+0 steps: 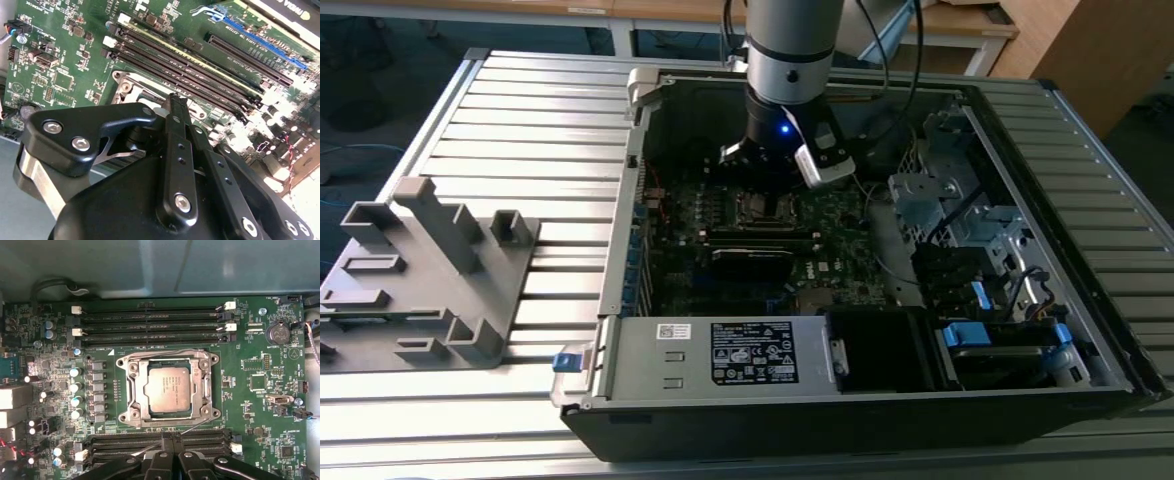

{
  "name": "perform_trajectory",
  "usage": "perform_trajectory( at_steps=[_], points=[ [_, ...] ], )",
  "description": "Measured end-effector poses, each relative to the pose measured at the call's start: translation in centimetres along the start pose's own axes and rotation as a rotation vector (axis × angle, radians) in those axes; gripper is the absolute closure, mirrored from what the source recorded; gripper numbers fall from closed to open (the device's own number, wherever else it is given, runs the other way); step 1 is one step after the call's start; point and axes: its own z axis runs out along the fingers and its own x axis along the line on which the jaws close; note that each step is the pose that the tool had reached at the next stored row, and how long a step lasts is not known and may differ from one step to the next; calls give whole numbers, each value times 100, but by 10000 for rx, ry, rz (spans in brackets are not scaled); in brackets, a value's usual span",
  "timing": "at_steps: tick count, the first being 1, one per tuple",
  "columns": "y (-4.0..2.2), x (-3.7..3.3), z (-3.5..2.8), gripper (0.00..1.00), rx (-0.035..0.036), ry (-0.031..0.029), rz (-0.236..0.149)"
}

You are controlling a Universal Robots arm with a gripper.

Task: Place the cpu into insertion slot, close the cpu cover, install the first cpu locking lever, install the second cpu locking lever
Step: 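Install the second cpu locking lever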

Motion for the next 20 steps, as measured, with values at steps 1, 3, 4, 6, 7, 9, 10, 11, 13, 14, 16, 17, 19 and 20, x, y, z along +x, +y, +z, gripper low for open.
perform_trajectory(
  at_steps=[1, 3, 4, 6, 7, 9, 10, 11, 13, 14, 16, 17, 19, 20],
  points=[
    [-4, 9, 0, 89, 0, -3, 0],
    [-7, 32, 1, 89, -1, -15, 0],
    [-8, 47, 2, 89, -2, -23, 0],
    [-10, 84, 4, 89, -1, -41, 0],
    [-11, 105, 6, 89, -3, -52, 0],
    [-14, 139, 15, 89, -5, -65, 1],
    [-16, 151, 21, 89, -4, -68, 1],
    [-17, 162, 29, 89, -4, -70, 1],
    [-22, 186, 46, 89, -4, -74, 0],
    [-24, 196, 51, 89, -3, -74, 1],
    [-24, 198, 52, 89, -2, -75, 0],
    [-24, 198, 52, 89, -1, -75, 0],
    [-24, 198, 52, 89, 2, -75, -1],
    [-24, 198, 52, 89, 3, -75, 0]
  ],
)
